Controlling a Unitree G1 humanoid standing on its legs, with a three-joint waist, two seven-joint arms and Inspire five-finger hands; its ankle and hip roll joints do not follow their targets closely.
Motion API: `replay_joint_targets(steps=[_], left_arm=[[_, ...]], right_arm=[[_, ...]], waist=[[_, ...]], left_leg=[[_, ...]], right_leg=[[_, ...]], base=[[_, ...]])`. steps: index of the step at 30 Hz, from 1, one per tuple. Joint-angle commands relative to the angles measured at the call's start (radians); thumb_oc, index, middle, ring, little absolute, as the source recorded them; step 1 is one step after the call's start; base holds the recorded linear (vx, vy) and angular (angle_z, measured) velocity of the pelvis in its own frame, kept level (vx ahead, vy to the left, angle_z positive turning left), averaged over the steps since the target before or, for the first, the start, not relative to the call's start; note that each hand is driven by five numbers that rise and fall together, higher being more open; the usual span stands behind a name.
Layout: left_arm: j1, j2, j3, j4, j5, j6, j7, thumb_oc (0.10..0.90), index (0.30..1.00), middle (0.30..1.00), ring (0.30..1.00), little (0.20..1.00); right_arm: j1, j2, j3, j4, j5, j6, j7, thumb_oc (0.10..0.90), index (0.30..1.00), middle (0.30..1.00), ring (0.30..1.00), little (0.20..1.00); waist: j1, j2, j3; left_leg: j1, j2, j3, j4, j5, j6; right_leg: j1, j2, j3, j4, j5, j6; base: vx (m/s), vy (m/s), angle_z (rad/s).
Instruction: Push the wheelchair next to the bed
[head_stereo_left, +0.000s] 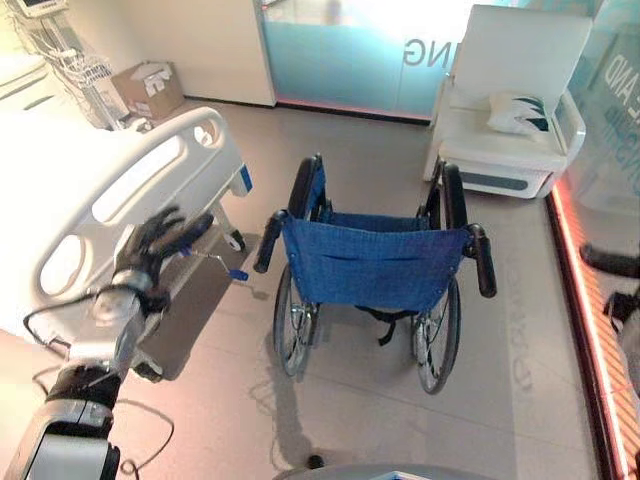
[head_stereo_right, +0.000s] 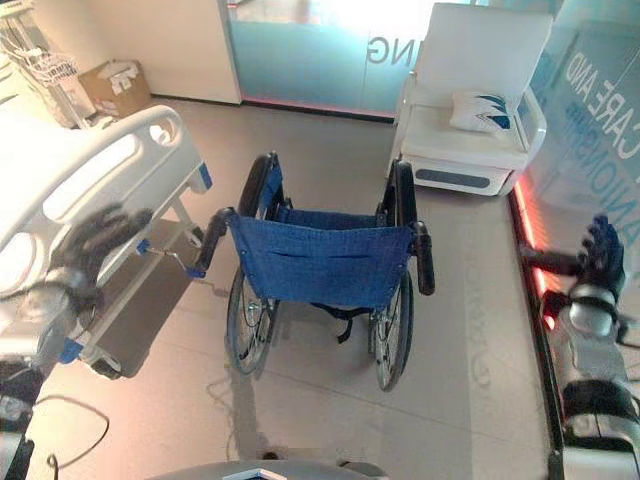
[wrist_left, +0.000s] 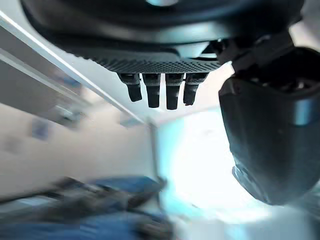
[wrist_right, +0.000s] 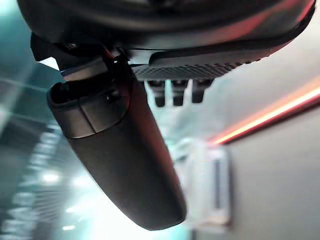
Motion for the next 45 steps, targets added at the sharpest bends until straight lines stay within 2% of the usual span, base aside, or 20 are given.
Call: replay_joint_targets(steps=[1, 4, 8, 12, 14, 17, 19, 20, 23, 28, 39, 45], left_arm=[[-0.142, 0.057, 0.040, -0.034, -0.050, -0.121, -0.031, 0.800, 0.900, 0.900, 0.900, 0.900], [-0.184, 0.046, 0.007, -0.081, -0.049, -0.096, -0.039, 0.800, 0.900, 0.900, 0.900, 0.900], [-0.247, 0.046, -0.063, -0.084, 0.018, -0.043, -0.048, 0.800, 0.900, 0.900, 0.900, 0.900], [-0.313, 0.043, -0.152, -0.026, 0.080, -0.007, -0.033, 0.800, 0.900, 0.900, 0.900, 0.900], [-0.344, 0.032, -0.197, 0.016, 0.126, 0.033, -0.018, 0.800, 0.900, 0.900, 0.900, 0.900], [-0.374, 0.004, -0.254, 0.084, 0.162, 0.050, 0.019, 0.800, 0.900, 0.900, 0.900, 0.900], [-0.385, -0.018, -0.277, 0.114, 0.171, 0.054, 0.039, 0.800, 0.900, 0.900, 0.900, 0.900], [-0.392, -0.038, -0.291, 0.131, 0.179, 0.067, 0.063, 0.800, 0.900, 0.900, 0.900, 0.900], [-0.396, -0.066, -0.307, 0.144, 0.205, 0.079, 0.105, 0.800, 0.900, 0.900, 0.900, 0.900], [-0.389, -0.098, -0.328, 0.141, 0.289, 0.063, 0.163, 0.800, 0.900, 0.900, 0.900, 0.900], [-0.363, -0.135, -0.336, 0.113, 0.297, 0.084, 0.148, 0.800, 0.900, 0.900, 0.900, 0.900], [-0.374, -0.160, -0.349, 0.136, 0.281, 0.090, 0.158, 0.800, 0.900, 0.900, 0.900, 0.900]], right_arm=[[-0.137, -0.054, 0.017, -0.103, 0.085, -0.145, -0.070, 0.800, 0.900, 0.900, 0.900, 0.900], [-0.178, -0.006, 0.050, -0.178, 0.105, -0.149, -0.056, 0.800, 0.900, 0.900, 0.900, 0.900], [-0.222, 0.032, 0.113, -0.238, 0.152, -0.097, 0.009, 0.800, 0.900, 0.900, 0.900, 0.900], [-0.266, 0.048, 0.185, -0.228, 0.134, -0.066, 0.025, 0.800, 0.900, 0.900, 0.900, 0.900], [-0.289, 0.060, 0.225, -0.220, 0.147, -0.042, 0.033, 0.800, 0.900, 0.900, 0.900, 0.900], [-0.316, 0.088, 0.281, -0.195, 0.168, -0.010, 0.049, 0.800, 0.900, 0.900, 0.900, 0.900], [-0.326, 0.109, 0.311, -0.187, 0.172, 0.019, 0.044, 0.800, 0.900, 0.900, 0.900, 0.900], [-0.331, 0.128, 0.336, -0.178, 0.190, 0.065, 0.047, 0.800, 0.900, 0.900, 0.900, 0.900], [-0.326, 0.153, 0.367, -0.160, 0.188, 0.095, 0.047, 0.800, 0.900, 0.900, 0.900, 0.900], [-0.315, 0.192, 0.402, -0.138, 0.185, 0.136, 0.019, 0.800, 0.900, 0.900, 0.900, 0.900], [-0.273, 0.237, 0.435, -0.131, 0.164, 0.221, 0.039, 0.800, 0.900, 0.900, 0.900, 0.900], [-0.276, 0.250, 0.459, -0.116, 0.159, 0.233, 0.069, 0.800, 0.900, 0.900, 0.900, 0.900]], waist=[[-0.007, 0.010, -0.060], [-0.007, 0.014, -0.061], [-0.012, 0.015, -0.063], [-0.017, 0.013, -0.065], [-0.019, 0.011, -0.065], [-0.022, 0.008, -0.064], [-0.022, 0.005, -0.062], [-0.025, 0.002, -0.061], [-0.027, -0.002, -0.058], [-0.030, -0.008, -0.050], [-0.032, -0.010, -0.043], [-0.035, -0.010, -0.040]], left_leg=[[0.031, -0.023, 0.046, 0.003, -0.085, -0.037], [0.033, -0.022, 0.050, 0.003, -0.086, -0.037], [0.037, -0.022, 0.056, 0.003, -0.087, -0.036], [0.037, -0.022, 0.062, 0.003, -0.085, -0.035], [0.036, -0.022, 0.065, 0.003, -0.082, -0.035], [0.036, -0.023, 0.067, 0.003, -0.081, -0.033], [0.036, -0.023, 0.069, 0.003, -0.080, -0.032], [0.036, -0.022, 0.071, 0.003, -0.079, -0.033], [0.035, -0.022, 0.075, 0.003, -0.077, -0.031], [0.035, -0.021, 0.081, 0.003, -0.074, -0.031], [0.037, -0.023, 0.089, 0.003, -0.074, -0.028], [0.037, -0.024, 0.092, 0.003, -0.072, -0.028]], right_leg=[[-0.013, 0.014, 0.007, -0.005, 0.046, 0.012], [-0.010, 0.013, 0.004, -0.005, 0.044, 0.012], [-0.006, 0.012, 0.002, -0.010, 0.045, 0.013], [-0.006, 0.014, 0.001, -0.013, 0.048, 0.015], [-0.006, 0.015, 0.000, -0.014, 0.050, 0.014], [-0.006, 0.017, 0.000, -0.017, 0.053, 0.014], [-0.006, 0.017, -0.001, -0.017, 0.055, 0.014], [-0.007, 0.018, 0.000, -0.016, 0.055, 0.013], [-0.010, 0.019, 0.001, -0.013, 0.055, 0.011], [-0.012, 0.023, 0.005, -0.010, 0.055, 0.007], [-0.015, 0.025, 0.008, 0.000, 0.051, 0.004], [-0.017, 0.025, 0.009, 0.004, 0.052, 0.004]], base=[[0.00, 0.000, 0.00], [0.00, 0.000, 0.00], [0.00, -0.004, 0.02], [0.00, -0.012, 0.04], [0.00, 0.000, 0.00], [0.00, -0.009, -0.01], [0.00, 0.000, 0.00], [0.00, 0.000, 0.00], [0.00, -0.020, -0.03], [0.00, -0.006, -0.05], [0.00, 0.003, -0.04], [0.00, 0.004, -0.03]])
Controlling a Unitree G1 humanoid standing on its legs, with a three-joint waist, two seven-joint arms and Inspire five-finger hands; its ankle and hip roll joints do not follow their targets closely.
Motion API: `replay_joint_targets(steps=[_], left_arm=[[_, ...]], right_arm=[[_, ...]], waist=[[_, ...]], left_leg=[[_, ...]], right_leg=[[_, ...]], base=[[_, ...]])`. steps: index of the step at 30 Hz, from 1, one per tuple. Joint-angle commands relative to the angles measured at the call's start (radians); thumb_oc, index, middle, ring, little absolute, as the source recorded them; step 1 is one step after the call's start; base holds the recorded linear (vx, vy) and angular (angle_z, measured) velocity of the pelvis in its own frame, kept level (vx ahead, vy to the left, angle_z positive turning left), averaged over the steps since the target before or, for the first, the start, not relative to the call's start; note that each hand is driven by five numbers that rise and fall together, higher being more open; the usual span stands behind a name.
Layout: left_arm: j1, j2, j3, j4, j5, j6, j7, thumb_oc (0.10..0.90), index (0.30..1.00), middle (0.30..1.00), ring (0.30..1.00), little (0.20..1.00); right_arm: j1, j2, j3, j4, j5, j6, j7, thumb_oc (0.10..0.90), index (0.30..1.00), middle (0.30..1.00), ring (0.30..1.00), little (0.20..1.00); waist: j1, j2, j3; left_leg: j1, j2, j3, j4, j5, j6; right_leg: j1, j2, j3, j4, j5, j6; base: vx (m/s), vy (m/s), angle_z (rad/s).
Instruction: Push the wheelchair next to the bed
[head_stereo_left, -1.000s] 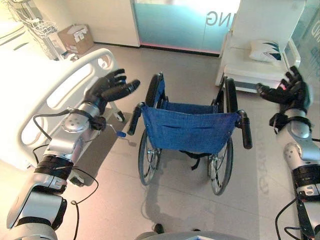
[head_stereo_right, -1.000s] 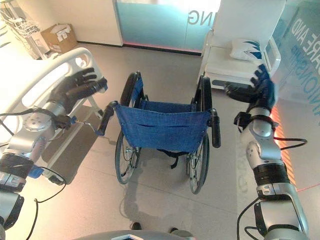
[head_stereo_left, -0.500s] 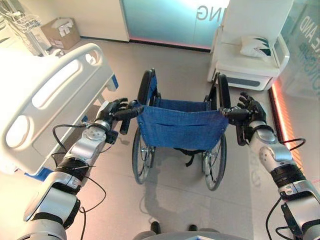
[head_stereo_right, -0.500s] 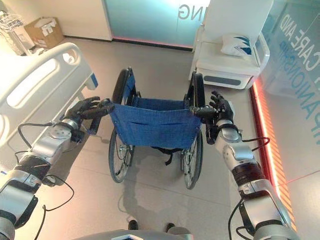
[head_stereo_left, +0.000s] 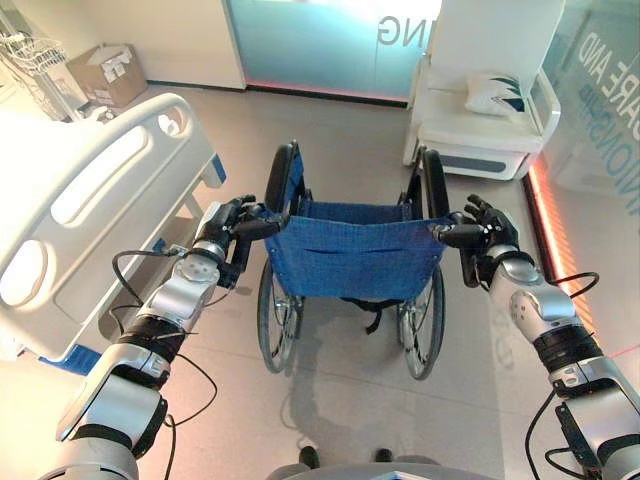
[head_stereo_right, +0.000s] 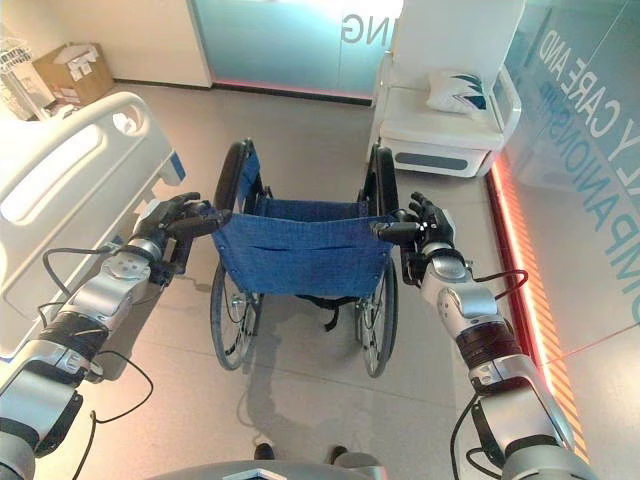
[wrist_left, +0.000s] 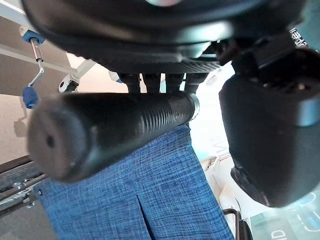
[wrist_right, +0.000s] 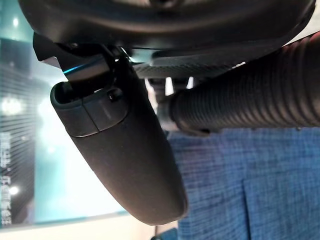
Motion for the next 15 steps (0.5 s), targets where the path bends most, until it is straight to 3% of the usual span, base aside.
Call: replay_joint_targets(steps=[1, 7, 15], left_arm=[[-0.185, -0.029, -0.029, 0.036, 0.037, -0.070, 0.040, 0.800, 0.900, 0.900, 0.900, 0.900], [-0.199, -0.059, -0.050, 0.057, 0.051, -0.054, 0.082, 0.800, 0.900, 0.900, 0.900, 0.900], [-0.186, -0.075, -0.041, 0.064, 0.041, -0.038, 0.102, 0.800, 0.900, 0.900, 0.900, 0.900]], right_arm=[[-0.083, 0.020, 0.063, 0.019, 0.014, -0.041, 0.047, 0.800, 0.900, 0.900, 0.900, 0.900], [-0.092, 0.045, 0.075, 0.008, 0.037, -0.039, 0.022, 0.800, 0.900, 0.900, 0.900, 0.900], [-0.065, 0.048, 0.068, -0.006, 0.087, 0.040, 0.030, 0.800, 0.900, 0.900, 0.900, 0.900]], waist=[[0.016, 0.006, -0.075], [0.013, 0.004, -0.071], [0.010, -0.001, -0.065]], left_leg=[[0.022, -0.037, 0.040, 0.003, -0.072, -0.027], [0.020, -0.038, 0.040, 0.003, -0.071, -0.027], [0.016, -0.039, 0.043, 0.003, -0.070, -0.025]], right_leg=[[-0.035, 0.018, -0.021, 0.037, 0.028, 0.009], [-0.037, 0.018, -0.019, 0.037, 0.029, 0.010], [-0.043, 0.016, -0.020, 0.042, 0.029, 0.012]], base=[[0.00, 0.000, 0.00], [0.00, 0.000, 0.00], [0.00, 0.000, 0.00]])
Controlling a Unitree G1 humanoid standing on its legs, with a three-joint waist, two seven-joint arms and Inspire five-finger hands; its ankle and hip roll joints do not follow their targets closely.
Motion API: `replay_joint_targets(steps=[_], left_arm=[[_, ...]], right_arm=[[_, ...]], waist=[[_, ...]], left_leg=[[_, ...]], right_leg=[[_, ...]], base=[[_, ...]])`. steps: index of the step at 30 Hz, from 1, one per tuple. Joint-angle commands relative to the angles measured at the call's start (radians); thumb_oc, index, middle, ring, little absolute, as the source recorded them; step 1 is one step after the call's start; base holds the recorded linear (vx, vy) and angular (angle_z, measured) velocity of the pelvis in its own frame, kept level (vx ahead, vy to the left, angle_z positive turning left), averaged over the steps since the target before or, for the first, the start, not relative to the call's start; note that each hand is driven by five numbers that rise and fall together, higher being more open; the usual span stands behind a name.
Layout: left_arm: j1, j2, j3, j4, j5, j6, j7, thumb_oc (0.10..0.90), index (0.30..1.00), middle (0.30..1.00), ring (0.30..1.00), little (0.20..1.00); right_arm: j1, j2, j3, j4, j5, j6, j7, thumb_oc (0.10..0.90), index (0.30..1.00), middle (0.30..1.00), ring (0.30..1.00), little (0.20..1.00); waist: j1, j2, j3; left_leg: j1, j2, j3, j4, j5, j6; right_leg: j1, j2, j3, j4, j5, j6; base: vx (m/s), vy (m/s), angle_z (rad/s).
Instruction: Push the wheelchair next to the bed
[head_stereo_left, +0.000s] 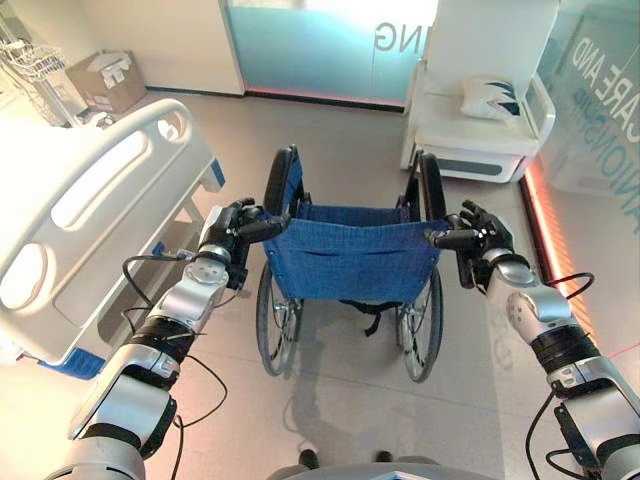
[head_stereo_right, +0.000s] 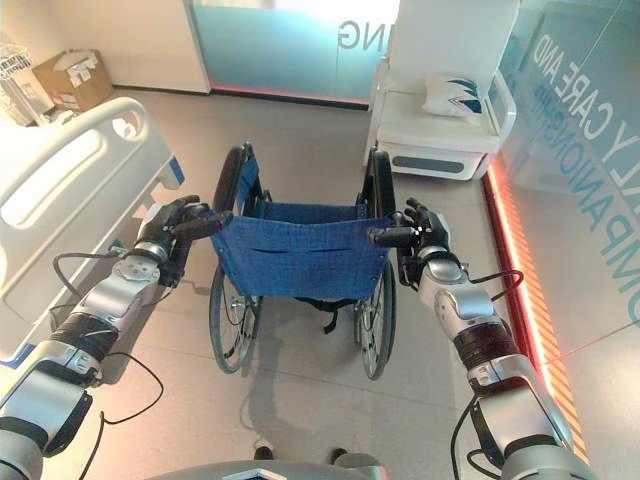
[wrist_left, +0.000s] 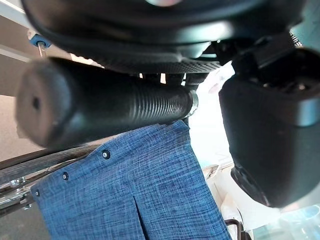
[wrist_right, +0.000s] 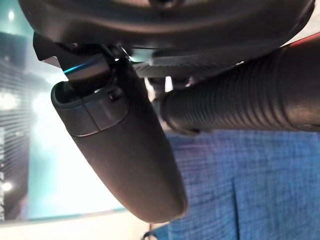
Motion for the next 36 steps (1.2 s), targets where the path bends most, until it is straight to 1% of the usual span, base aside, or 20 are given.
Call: replay_joint_targets(steps=[1, 7, 13, 28, 36], left_arm=[[-0.183, -0.028, -0.039, 0.053, 0.044, -0.070, 0.023, 0.800, 0.900, 0.900, 0.900, 0.900], [-0.155, -0.011, -0.019, 0.023, 0.044, -0.059, 0.025, 0.800, 0.900, 0.900, 0.900, 0.900], [-0.135, 0.002, -0.002, 0.022, 0.042, -0.066, 0.017, 0.800, 0.900, 0.900, 0.900, 0.900], [-0.107, 0.012, 0.027, 0.013, 0.040, -0.075, 0.012, 0.800, 0.900, 0.900, 0.900, 0.900], [-0.109, 0.029, 0.027, 0.013, 0.023, -0.072, 0.012, 0.800, 0.900, 0.900, 0.900, 0.900]], right_arm=[[-0.060, 0.044, 0.045, -0.014, 0.085, 0.009, 0.026, 0.800, 0.900, 0.900, 0.900, 0.900], [-0.018, 0.022, 0.021, -0.062, 0.097, 0.023, 0.057, 0.800, 0.900, 0.900, 0.900, 0.900], [0.002, -0.007, -0.001, -0.117, 0.097, 0.028, 0.080, 0.800, 0.900, 0.900, 0.900, 0.900], [0.049, -0.045, -0.004, -0.216, 0.089, 0.090, 0.160, 0.800, 0.900, 0.900, 0.900, 0.900], [0.068, -0.074, -0.009, -0.244, 0.103, 0.087, 0.199, 0.800, 0.900, 0.900, 0.900, 0.900]], waist=[[0.011, -0.001, -0.064], [0.007, -0.006, -0.059], [0.000, -0.009, -0.058], [-0.015, -0.013, -0.058], [-0.022, -0.015, -0.056]], left_leg=[[0.003, -0.040, 0.042, 0.003, -0.070, -0.025], [0.004, -0.039, 0.048, 0.003, -0.071, -0.023], [0.006, -0.040, 0.053, 0.003, -0.072, -0.021], [0.007, -0.042, 0.069, 0.003, -0.074, -0.014], [0.007, -0.041, 0.075, 0.003, -0.073, -0.014]], right_leg=[[-0.056, 0.015, -0.021, 0.043, 0.028, 0.012], [-0.059, 0.015, -0.018, 0.049, 0.027, 0.014], [-0.062, 0.015, -0.013, 0.053, 0.029, 0.017], [-0.071, 0.014, -0.002, 0.058, 0.029, 0.022], [-0.075, 0.013, 0.001, 0.062, 0.031, 0.024]], base=[[0.00, 0.000, 0.00], [0.00, 0.000, 0.00], [0.00, 0.000, 0.00], [0.00, 0.002, -0.02], [0.00, 0.000, 0.00]])
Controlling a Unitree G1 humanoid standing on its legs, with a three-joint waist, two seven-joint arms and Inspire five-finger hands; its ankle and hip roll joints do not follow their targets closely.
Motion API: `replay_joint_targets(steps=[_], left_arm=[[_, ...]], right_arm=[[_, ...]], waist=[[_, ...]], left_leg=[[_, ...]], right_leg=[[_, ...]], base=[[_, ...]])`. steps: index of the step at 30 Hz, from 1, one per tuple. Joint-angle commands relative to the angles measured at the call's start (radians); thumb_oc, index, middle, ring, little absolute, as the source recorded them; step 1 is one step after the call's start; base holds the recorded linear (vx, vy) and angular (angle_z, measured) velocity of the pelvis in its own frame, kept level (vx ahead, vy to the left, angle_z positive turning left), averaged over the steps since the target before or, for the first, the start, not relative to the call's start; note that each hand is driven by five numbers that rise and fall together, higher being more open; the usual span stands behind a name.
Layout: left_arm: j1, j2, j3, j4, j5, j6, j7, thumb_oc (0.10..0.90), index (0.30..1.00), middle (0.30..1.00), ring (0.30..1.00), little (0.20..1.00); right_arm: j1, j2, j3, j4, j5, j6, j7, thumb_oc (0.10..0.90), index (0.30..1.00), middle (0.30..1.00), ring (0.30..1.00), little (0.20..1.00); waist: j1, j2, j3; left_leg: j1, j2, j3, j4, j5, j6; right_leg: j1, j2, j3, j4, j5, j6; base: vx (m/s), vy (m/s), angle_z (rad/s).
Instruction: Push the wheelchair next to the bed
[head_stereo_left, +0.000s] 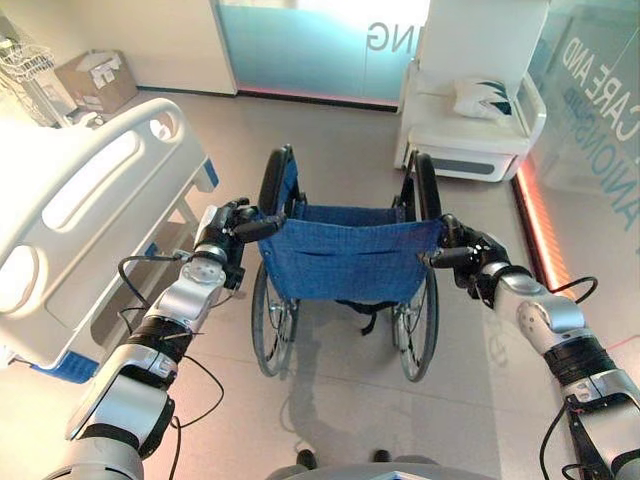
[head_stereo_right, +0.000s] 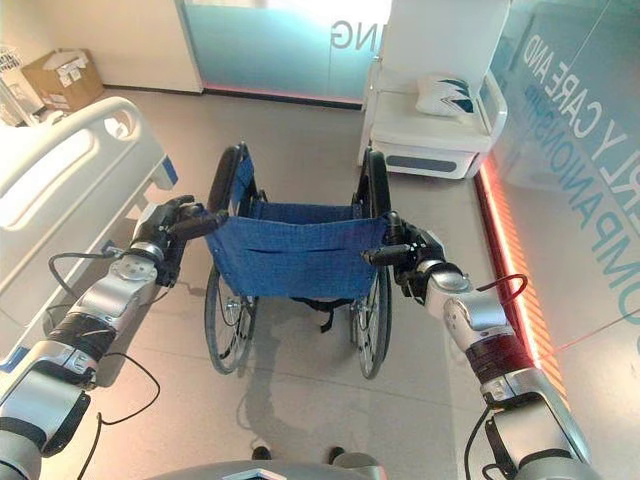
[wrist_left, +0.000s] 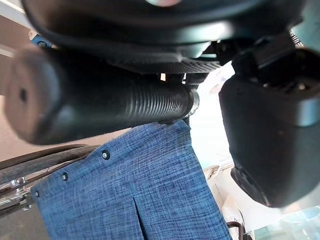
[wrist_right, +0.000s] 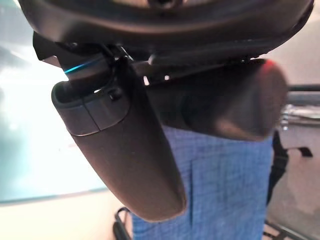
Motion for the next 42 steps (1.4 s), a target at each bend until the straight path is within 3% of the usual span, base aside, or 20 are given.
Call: replay_joint_targets(steps=[1, 7, 8, 9, 11, 18, 20, 24, 33, 42], left_arm=[[-0.110, 0.014, 0.019, 0.015, 0.024, -0.081, 0.004, 0.800, 0.900, 0.900, 0.900, 0.900], [-0.094, 0.013, 0.026, 0.016, 0.015, -0.095, 0.003, 0.800, 0.900, 0.900, 0.900, 0.900], [-0.085, 0.014, 0.031, 0.011, 0.014, -0.093, 0.000, 0.800, 0.900, 0.900, 0.900, 0.900], [-0.084, 0.014, 0.031, 0.011, 0.014, -0.093, -0.001, 0.800, 0.900, 0.900, 0.900, 0.900], [-0.070, 0.006, 0.037, 0.010, 0.013, -0.097, -0.004, 0.800, 0.900, 0.900, 0.900, 0.900], [-0.047, 0.000, 0.043, -0.003, -0.036, -0.065, -0.032, 0.800, 0.900, 0.900, 0.900, 0.900], [-0.028, -0.016, 0.054, 0.001, -0.135, -0.001, -0.080, 0.800, 0.900, 0.900, 0.900, 0.900], [-0.006, -0.035, 0.059, 0.008, -0.176, 0.072, -0.107, 0.800, 0.900, 0.900, 0.900, 0.900], [-0.013, 0.025, -0.020, -0.024, -0.015, 0.182, -0.250, 0.800, 0.900, 0.900, 0.900, 0.900], [-0.036, 0.065, -0.034, -0.027, -0.002, 0.206, -0.218, 0.800, 0.900, 0.900, 0.900, 0.900]], right_arm=[[-0.021, -0.013, -0.007, -0.120, 0.065, -0.049, 0.086, 0.800, 0.900, 0.900, 0.900, 0.900], [-0.007, -0.018, -0.006, -0.163, 0.062, -0.103, 0.115, 0.800, 0.900, 0.900, 0.900, 0.900], [0.002, -0.017, -0.011, -0.186, 0.072, -0.111, 0.116, 0.449, 0.373, 0.373, 0.373, 0.373], [0.003, -0.017, -0.011, -0.187, 0.072, -0.112, 0.115, 0.400, 0.300, 0.300, 0.300, 0.300], [0.019, -0.007, -0.018, -0.206, 0.065, -0.140, 0.115, 0.400, 0.300, 0.300, 0.300, 0.300], [0.050, 0.007, -0.031, -0.231, 0.062, -0.145, 0.115, 0.400, 0.300, 0.300, 0.300, 0.300], [0.065, 0.018, -0.033, -0.227, 0.046, -0.151, 0.120, 0.400, 0.300, 0.300, 0.300, 0.300], [0.071, 0.032, -0.029, -0.221, 0.043, -0.148, 0.117, 0.400, 0.300, 0.300, 0.300, 0.300], [0.077, 0.014, -0.015, -0.245, 0.075, -0.142, 0.089, 0.400, 0.300, 0.300, 0.300, 0.300], [0.091, 0.015, -0.011, -0.232, 0.085, -0.154, 0.091, 0.400, 0.300, 0.300, 0.300, 0.300]], waist=[[-0.016, -0.005, -0.056], [-0.017, -0.004, -0.055], [-0.017, -0.003, -0.054], [-0.017, -0.003, -0.054], [-0.017, 0.000, -0.054], [-0.017, 0.005, -0.051], [-0.016, 0.009, -0.051], [-0.012, 0.014, -0.047], [-0.006, 0.024, -0.035], [-0.004, 0.028, -0.030]], left_leg=[[0.010, -0.041, 0.048, 0.004, -0.072, -0.014], [0.010, -0.041, 0.049, 0.004, -0.072, -0.014], [0.011, -0.042, 0.050, 0.004, -0.072, -0.014], [0.011, -0.042, 0.050, 0.004, -0.072, -0.014], [0.010, -0.042, 0.050, 0.004, -0.072, -0.013], [0.008, -0.043, 0.050, 0.004, -0.071, -0.013], [0.008, -0.044, 0.050, 0.004, -0.071, -0.014], [0.006, -0.043, 0.048, 0.004, -0.069, -0.014], [-0.003, -0.046, 0.040, 0.004, -0.063, -0.014], [-0.002, -0.046, 0.038, 0.004, -0.060, -0.017]], right_leg=[[-0.061, 0.010, -0.015, 0.059, 0.025, 0.024], [-0.062, 0.010, -0.015, 0.060, 0.025, 0.026], [-0.062, 0.010, -0.014, 0.060, 0.025, 0.027], [-0.062, 0.010, -0.014, 0.060, 0.025, 0.027], [-0.064, 0.009, -0.014, 0.060, 0.026, 0.028], [-0.064, 0.009, -0.016, 0.056, 0.029, 0.029], [-0.063, 0.008, -0.020, 0.053, 0.030, 0.032], [-0.065, 0.006, -0.027, 0.052, 0.031, 0.033], [-0.067, 0.005, -0.038, 0.044, 0.036, 0.034], [-0.062, 0.003, -0.045, 0.040, 0.038, 0.035]], base=[[0.00, 0.000, 0.00], [0.00, 0.000, 0.00], [0.00, 0.000, 0.00], [0.00, 0.000, 0.00], [0.00, 0.000, 0.00], [0.00, 0.000, 0.00], [0.00, 0.000, 0.00], [0.00, 0.000, 0.00], [0.00, -0.004, 0.01], [0.00, 0.000, 0.00]])
